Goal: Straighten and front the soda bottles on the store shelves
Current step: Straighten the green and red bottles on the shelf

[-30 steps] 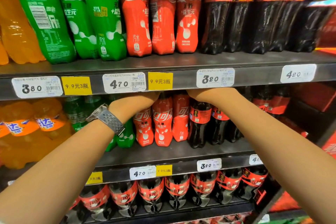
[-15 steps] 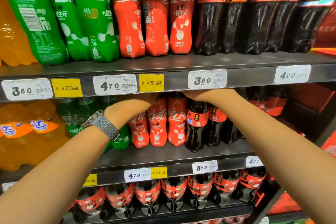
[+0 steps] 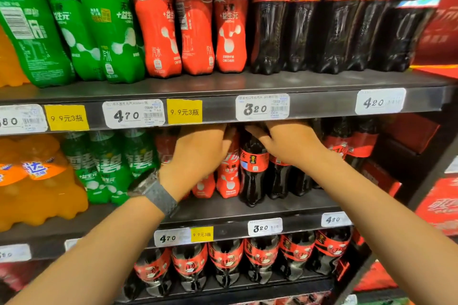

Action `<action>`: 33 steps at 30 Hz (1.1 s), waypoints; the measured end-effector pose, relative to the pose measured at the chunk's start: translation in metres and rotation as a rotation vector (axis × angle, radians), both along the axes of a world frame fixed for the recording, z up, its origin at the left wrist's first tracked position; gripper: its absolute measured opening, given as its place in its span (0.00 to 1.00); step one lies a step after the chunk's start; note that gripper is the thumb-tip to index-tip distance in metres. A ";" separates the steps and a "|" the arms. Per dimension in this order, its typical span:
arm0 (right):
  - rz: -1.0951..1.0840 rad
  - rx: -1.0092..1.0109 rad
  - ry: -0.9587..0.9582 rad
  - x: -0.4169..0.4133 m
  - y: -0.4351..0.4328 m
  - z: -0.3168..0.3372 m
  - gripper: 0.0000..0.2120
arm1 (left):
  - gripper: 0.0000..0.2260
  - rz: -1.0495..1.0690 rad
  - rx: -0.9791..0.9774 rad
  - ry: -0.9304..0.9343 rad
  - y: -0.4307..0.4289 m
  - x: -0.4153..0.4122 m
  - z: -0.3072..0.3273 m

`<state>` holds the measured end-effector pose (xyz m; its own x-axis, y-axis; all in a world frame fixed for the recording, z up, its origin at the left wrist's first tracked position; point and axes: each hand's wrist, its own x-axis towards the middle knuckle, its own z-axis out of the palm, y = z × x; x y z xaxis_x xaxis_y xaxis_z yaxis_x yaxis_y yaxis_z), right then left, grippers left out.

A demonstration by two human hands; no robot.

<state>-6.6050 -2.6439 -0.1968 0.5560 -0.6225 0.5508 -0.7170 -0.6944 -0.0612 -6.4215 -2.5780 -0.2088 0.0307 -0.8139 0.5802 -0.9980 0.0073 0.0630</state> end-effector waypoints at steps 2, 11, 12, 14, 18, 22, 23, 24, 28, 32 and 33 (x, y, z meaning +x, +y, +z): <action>0.015 -0.104 -0.063 -0.025 0.006 -0.021 0.21 | 0.14 -0.027 -0.144 -0.047 0.015 -0.020 -0.023; 0.049 0.324 -0.636 -0.037 0.050 -0.113 0.15 | 0.28 -0.145 0.083 0.937 0.036 -0.079 -0.128; 0.026 0.389 -0.673 -0.030 0.056 -0.123 0.14 | 0.29 -0.153 0.119 0.996 0.036 -0.083 -0.133; -0.011 0.574 -0.699 -0.021 0.066 -0.136 0.17 | 0.29 -0.183 0.182 1.099 0.036 -0.088 -0.137; 0.033 0.865 -0.724 -0.018 0.070 -0.143 0.23 | 0.22 -0.193 0.173 1.185 0.046 -0.083 -0.142; -0.023 0.876 -0.805 -0.018 0.072 -0.148 0.22 | 0.25 -0.216 0.263 1.183 0.043 -0.072 -0.144; -0.020 0.897 -0.800 -0.017 0.073 -0.150 0.22 | 0.25 -0.235 0.285 1.203 0.042 -0.073 -0.142; -0.013 0.927 -0.789 -0.016 0.073 -0.151 0.22 | 0.24 -0.259 0.292 1.226 0.041 -0.074 -0.141; -0.048 0.895 -0.791 -0.022 0.067 -0.150 0.19 | 0.19 -0.264 0.242 1.242 0.043 -0.070 -0.140; -0.174 0.607 -0.846 -0.041 0.066 -0.140 0.12 | 0.24 -0.266 0.270 1.132 0.036 -0.065 -0.142; -0.185 0.530 -0.833 -0.046 0.064 -0.133 0.13 | 0.26 -0.262 0.274 1.099 0.036 -0.068 -0.141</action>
